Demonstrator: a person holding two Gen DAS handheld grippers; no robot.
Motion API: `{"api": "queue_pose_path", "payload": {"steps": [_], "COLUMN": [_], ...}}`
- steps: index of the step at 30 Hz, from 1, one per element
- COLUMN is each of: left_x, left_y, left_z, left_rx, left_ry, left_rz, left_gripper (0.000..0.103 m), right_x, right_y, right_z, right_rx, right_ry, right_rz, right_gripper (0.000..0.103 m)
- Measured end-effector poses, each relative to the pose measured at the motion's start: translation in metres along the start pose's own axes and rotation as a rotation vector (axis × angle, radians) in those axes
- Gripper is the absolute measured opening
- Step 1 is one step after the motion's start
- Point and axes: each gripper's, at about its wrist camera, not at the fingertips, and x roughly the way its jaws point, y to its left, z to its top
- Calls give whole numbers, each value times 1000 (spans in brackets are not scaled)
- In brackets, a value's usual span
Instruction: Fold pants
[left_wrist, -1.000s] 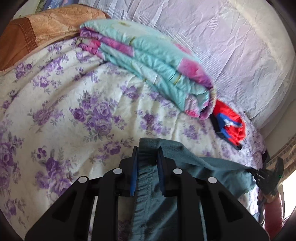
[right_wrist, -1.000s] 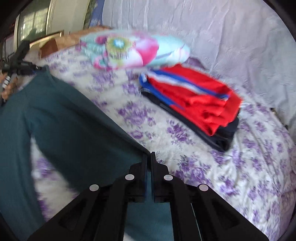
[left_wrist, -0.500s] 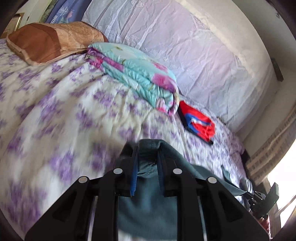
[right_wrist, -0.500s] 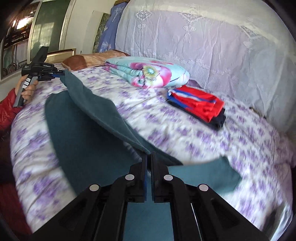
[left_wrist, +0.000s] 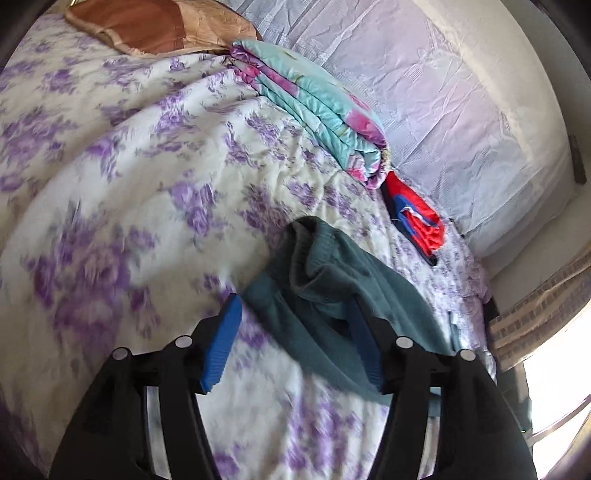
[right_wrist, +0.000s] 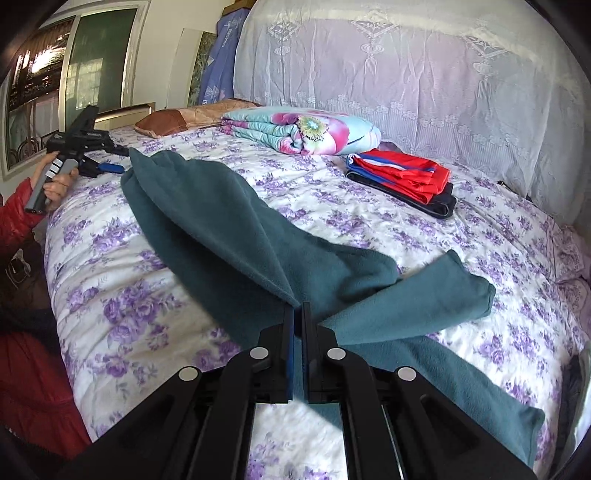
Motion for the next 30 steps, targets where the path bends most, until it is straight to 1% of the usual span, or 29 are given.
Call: {"api": "queue_pose_path", "payload": {"steps": [2,5,6,7,10,11,12,13,14,15,17,19,20,21,22,23,25,26,27,28,29,30], "left_x": [-4,-3,-2,0,6,10,12,15,16,16,15,10,6,-1,-9,-18,-25,-25,-20,-14,-6,6], "left_y": [-2,-9,-11,-13,-15,-14,-14,-13,-12,-11,-9,-6,-6,-6,-8,-17,-39,-59,-75,-92,-108,-129], "left_z": [-5,-9,-9,-9,-4,-1,2,7,10,14,16,13,12,8,5,1,-6,-12,-17,-24,-29,-39], "left_rx": [-38,-76,-79,-80,-67,-64,-61,-55,-53,-45,-25,-11,-7,-9,-10,3,51,103,150,199,245,301], "left_ry": [17,45,49,49,28,21,18,9,0,-19,-47,-61,-66,-81,-96,-110,-114,-104,-82,-53,-25,8], "left_rz": [-46,-92,-97,-83,-2,32,48,73,94,141,239,321,347,354,339,307,256,214,187,160,127,82], "left_gripper": [58,58,58,58,56,45,31,25,15,10,9,8,8,8,8,8,8,12,26,37,52,55], "right_x": [1,1,0,0,0,1,2,2,2,3,7,15,18,20,21,23,27,28,27,26,24,21], "right_y": [2,3,2,2,2,2,2,2,3,4,6,7,6,6,6,5,4,4,5,5,6,5], "right_z": [-3,-4,-4,-4,-6,-6,-6,-6,-5,-6,-8,-11,-13,-12,-12,-12,-14,-15,-14,-15,-15,-15], "right_rx": [5,9,11,15,22,23,22,21,18,16,15,20,23,26,30,36,49,52,54,57,64,75], "right_ry": [3,1,0,-1,4,7,11,12,14,20,49,96,113,125,132,143,166,170,170,170,163,150], "right_rz": [4,5,6,8,13,14,14,14,13,15,18,24,29,35,40,50,63,64,63,64,61,60], "right_gripper": [4,4,4,4,4,4,4,4,4,4,4,4,4,4,5,5,6,6,7,7,7,5]}}
